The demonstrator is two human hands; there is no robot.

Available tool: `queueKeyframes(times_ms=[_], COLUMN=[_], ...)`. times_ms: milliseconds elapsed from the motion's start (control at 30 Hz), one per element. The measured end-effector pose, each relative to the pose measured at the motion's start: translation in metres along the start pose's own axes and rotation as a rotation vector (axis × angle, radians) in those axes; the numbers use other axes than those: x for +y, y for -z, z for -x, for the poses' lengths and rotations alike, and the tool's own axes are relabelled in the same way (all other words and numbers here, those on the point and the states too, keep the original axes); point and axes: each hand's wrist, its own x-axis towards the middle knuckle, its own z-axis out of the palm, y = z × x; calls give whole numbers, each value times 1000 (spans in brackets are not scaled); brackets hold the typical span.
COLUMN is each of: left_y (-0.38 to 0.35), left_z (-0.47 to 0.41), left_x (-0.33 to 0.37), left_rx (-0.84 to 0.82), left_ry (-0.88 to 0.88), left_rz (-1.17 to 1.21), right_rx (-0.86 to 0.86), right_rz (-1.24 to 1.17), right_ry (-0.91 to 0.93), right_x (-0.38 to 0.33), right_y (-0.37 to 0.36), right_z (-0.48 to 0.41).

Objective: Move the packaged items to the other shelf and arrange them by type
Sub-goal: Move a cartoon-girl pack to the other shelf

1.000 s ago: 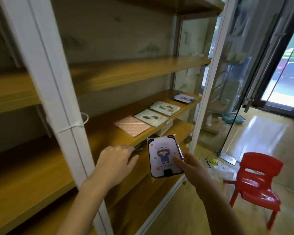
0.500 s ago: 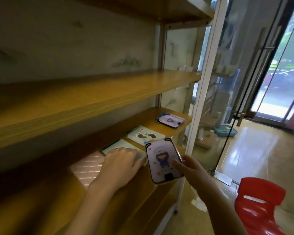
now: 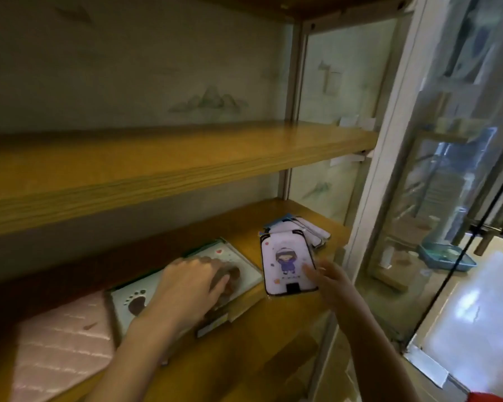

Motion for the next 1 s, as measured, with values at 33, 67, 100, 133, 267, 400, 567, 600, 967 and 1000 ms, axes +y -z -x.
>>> queueKeyframes(times_ms=[33, 67, 100, 133, 267, 400, 567, 600, 967, 1000], left_y=[-5, -9, -12, -15, -26, -34, -33, -33, -32, -31], left_z=[-8, -15, -22, -30, -55, -69, -72, -73, -46, -38], left_x=[4, 10, 16, 22, 45, 57, 70, 73, 99, 100], left_rx=[9, 5, 1, -4, 18, 36, 53, 42, 19, 13], left_ry=[34, 73, 111, 147, 296, 399, 518, 539, 699, 722], left_rz=[-5, -8, -13, -19, -56, -91, -118, -131, -242, -257], right_rx=[-16, -37, -54, -68, -143, -231, -301, -314, -351, -436], right_rz=[48, 108, 159, 196, 318, 421, 495, 511, 848, 842], right_ry=[25, 51, 69, 77, 82, 111, 114, 108, 446, 498], right_x=[-1, -2, -3, -2, 0, 1, 9, 11, -10, -13], right_y=[10, 19, 28, 36, 60, 67, 68, 69, 63, 56], right_z=[-18, -35, -52, -69, -128, -174, -206, -210, -191, -184])
